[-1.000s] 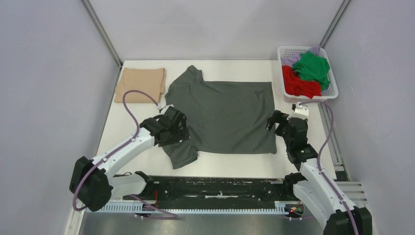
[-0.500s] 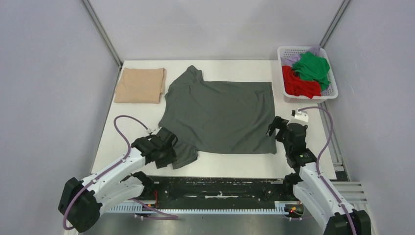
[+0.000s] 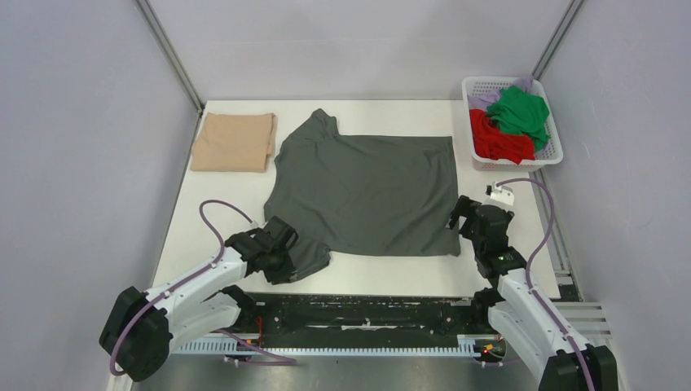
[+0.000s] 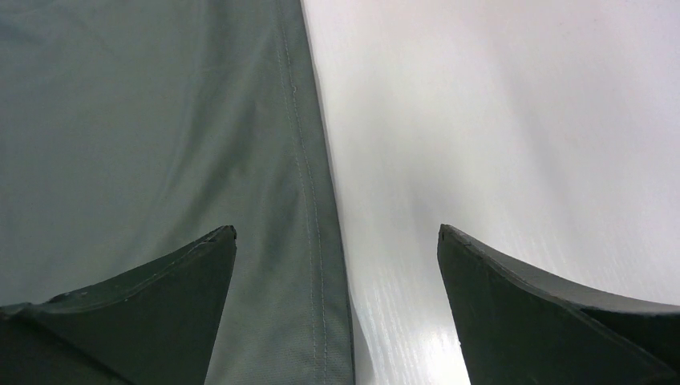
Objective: Fold and stack the t-shirts
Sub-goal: Grab the side of the flattened tshirt closest away from the robot with both arms
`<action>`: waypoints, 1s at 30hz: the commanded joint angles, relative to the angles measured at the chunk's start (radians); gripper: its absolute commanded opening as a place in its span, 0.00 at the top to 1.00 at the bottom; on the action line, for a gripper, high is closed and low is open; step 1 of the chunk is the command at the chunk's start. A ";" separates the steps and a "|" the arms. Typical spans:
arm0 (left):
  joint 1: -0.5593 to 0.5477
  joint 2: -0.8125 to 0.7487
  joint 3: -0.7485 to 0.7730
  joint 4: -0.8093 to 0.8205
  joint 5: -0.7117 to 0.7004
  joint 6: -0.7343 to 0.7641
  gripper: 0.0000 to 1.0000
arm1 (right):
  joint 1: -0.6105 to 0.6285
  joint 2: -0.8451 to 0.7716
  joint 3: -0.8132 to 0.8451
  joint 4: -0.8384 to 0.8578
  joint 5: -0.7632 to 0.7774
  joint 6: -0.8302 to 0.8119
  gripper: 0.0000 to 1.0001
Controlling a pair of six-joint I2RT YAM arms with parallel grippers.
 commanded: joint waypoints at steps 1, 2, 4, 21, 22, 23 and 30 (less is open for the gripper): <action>-0.005 0.009 -0.020 0.071 0.072 -0.027 0.77 | -0.001 0.001 -0.002 -0.004 0.050 0.013 0.02; -0.005 0.003 -0.023 0.070 0.072 -0.026 0.84 | -0.001 0.002 -0.003 -0.011 0.058 0.014 0.02; -0.006 -0.012 -0.025 0.064 0.076 -0.024 0.96 | -0.001 0.000 -0.003 -0.037 0.079 0.015 0.02; -0.007 -0.098 -0.023 -0.069 0.086 -0.039 0.98 | -0.001 -0.051 -0.093 -0.163 -0.199 -0.002 0.25; -0.007 -0.100 -0.023 -0.072 0.087 -0.041 0.98 | -0.001 -0.056 -0.101 -0.164 -0.203 0.005 0.28; -0.007 -0.101 -0.021 -0.077 0.089 -0.044 0.98 | -0.001 -0.061 -0.104 -0.166 -0.216 0.014 0.30; -0.007 -0.113 0.003 -0.113 0.083 -0.053 0.98 | -0.001 -0.106 -0.086 -0.255 -0.236 0.028 0.36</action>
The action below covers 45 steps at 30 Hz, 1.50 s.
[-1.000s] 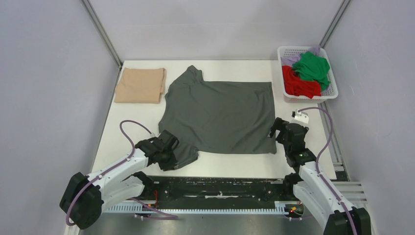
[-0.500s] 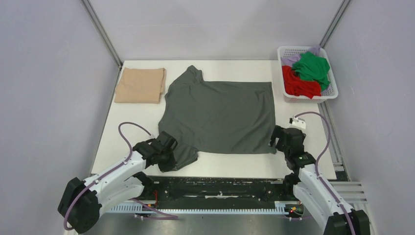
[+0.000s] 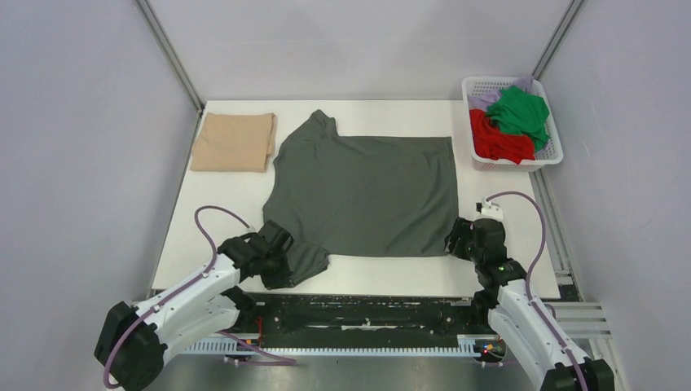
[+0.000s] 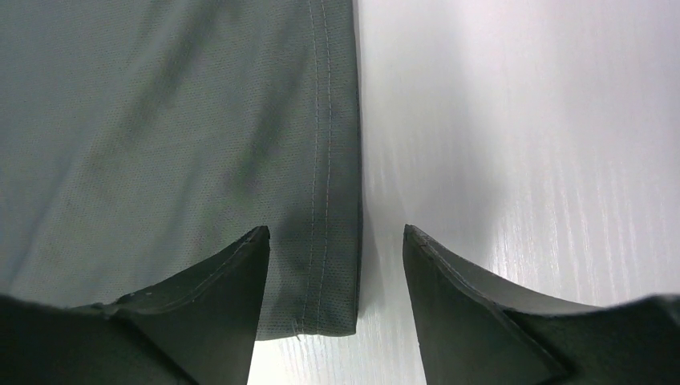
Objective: Fold and stack the t-shirts
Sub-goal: Grab the side of the flattened tshirt closest away from the robot with both arms
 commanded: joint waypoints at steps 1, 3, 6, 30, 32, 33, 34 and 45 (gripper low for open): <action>-0.006 -0.023 0.021 -0.050 0.011 -0.042 0.98 | 0.000 -0.027 0.016 -0.108 -0.028 0.016 0.36; -0.006 -0.030 0.023 -0.055 0.009 -0.045 0.98 | 0.001 -0.039 0.032 -0.136 -0.041 0.017 0.36; -0.006 -0.041 0.022 -0.059 0.006 -0.050 0.98 | 0.000 -0.038 0.063 -0.192 -0.073 0.026 0.37; -0.006 -0.051 0.052 -0.117 0.006 -0.055 0.98 | 0.009 -0.024 0.070 -0.283 -0.128 0.070 0.62; -0.006 -0.048 0.056 -0.121 0.004 -0.055 0.98 | 0.009 -0.024 0.073 -0.304 -0.117 0.067 0.58; -0.006 -0.049 0.057 -0.121 0.003 -0.055 0.98 | 0.009 -0.026 0.075 -0.311 -0.115 0.065 0.58; -0.006 -0.048 0.059 -0.121 0.001 -0.057 0.98 | 0.010 -0.024 0.080 -0.321 -0.115 0.063 0.58; -0.006 -0.074 0.056 -0.121 0.013 -0.070 0.98 | 0.036 0.003 0.122 -0.432 -0.077 0.049 0.70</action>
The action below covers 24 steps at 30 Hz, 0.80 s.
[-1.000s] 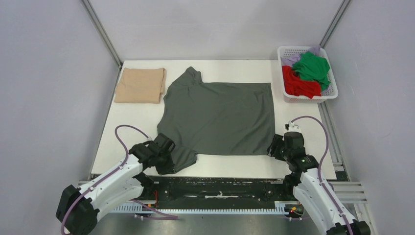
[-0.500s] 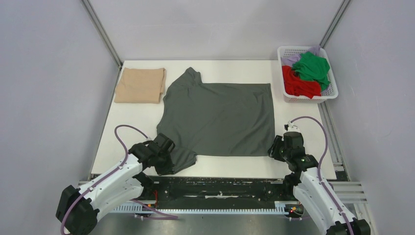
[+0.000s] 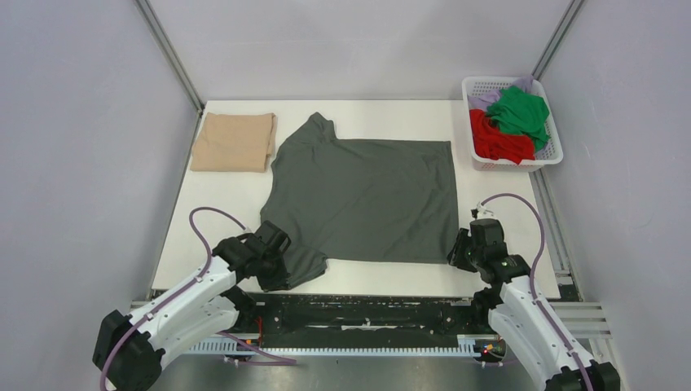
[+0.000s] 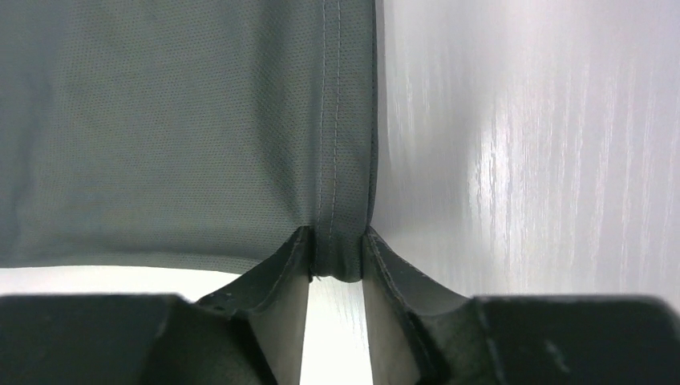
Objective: Fold and stack the t-shirts
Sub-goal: Grab the side of the flattened tshirt closest away from the robot with both arms
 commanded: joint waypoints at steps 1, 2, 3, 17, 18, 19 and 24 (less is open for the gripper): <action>-0.006 -0.033 0.025 -0.019 0.016 -0.050 0.98 | 0.018 0.003 0.027 -0.120 0.025 -0.002 0.74; -0.006 -0.039 0.025 -0.025 0.019 -0.053 0.98 | 0.022 -0.003 0.025 -0.120 0.025 0.001 0.75; -0.006 -0.044 0.025 -0.031 0.022 -0.054 0.98 | 0.024 -0.006 0.024 -0.121 0.024 0.003 0.77; -0.009 -0.120 0.020 0.006 0.078 -0.059 0.98 | 0.045 0.005 0.038 -0.059 0.002 -0.042 0.87; -0.009 -0.108 0.035 0.027 0.078 -0.047 0.98 | 0.046 0.012 0.044 -0.049 0.002 -0.043 0.87; -0.009 -0.090 0.050 0.044 0.075 -0.038 0.98 | 0.046 0.017 0.050 -0.042 0.002 -0.043 0.88; -0.009 -0.001 0.138 0.117 0.035 0.004 0.98 | 0.045 0.038 0.109 -0.010 0.003 -0.044 0.90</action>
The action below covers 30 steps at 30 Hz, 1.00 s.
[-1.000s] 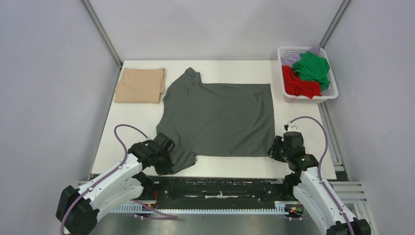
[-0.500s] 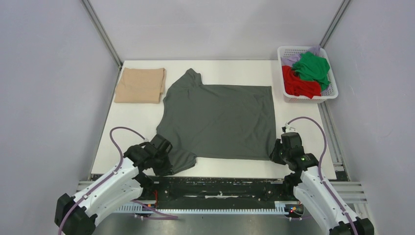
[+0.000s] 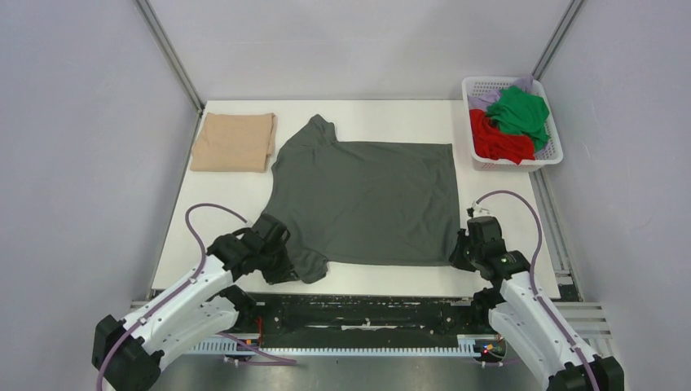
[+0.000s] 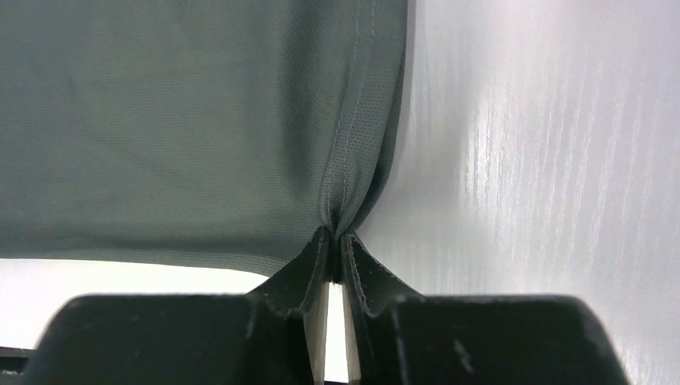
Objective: Fold and stack the t-shirts
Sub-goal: Grab the side of the flattened tshirt closest away from the robot with both arms, then fold the flattened tshirt in 1/3 of the way
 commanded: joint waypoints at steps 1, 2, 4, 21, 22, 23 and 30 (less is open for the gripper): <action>-0.004 0.077 0.106 0.129 -0.016 0.051 0.98 | 0.008 0.023 0.092 0.050 -0.009 -0.021 0.90; -0.004 0.106 0.123 0.138 -0.022 0.061 0.98 | 0.008 0.034 0.103 0.056 -0.008 -0.026 0.90; -0.002 0.161 0.178 0.137 -0.074 0.084 0.98 | 0.008 0.058 0.126 0.062 0.003 -0.041 0.89; 0.122 0.500 0.556 0.157 -0.271 0.252 0.98 | 0.003 0.322 0.347 0.162 0.103 -0.106 0.90; 0.136 0.510 0.568 0.162 -0.266 0.263 0.98 | 0.001 0.338 0.362 0.162 0.110 -0.113 0.90; 0.153 0.521 0.577 0.169 -0.259 0.272 0.98 | -0.002 0.354 0.374 0.166 0.111 -0.117 0.90; 0.259 0.599 0.637 0.221 -0.201 0.327 0.98 | -0.020 0.444 0.440 0.206 0.129 -0.128 0.90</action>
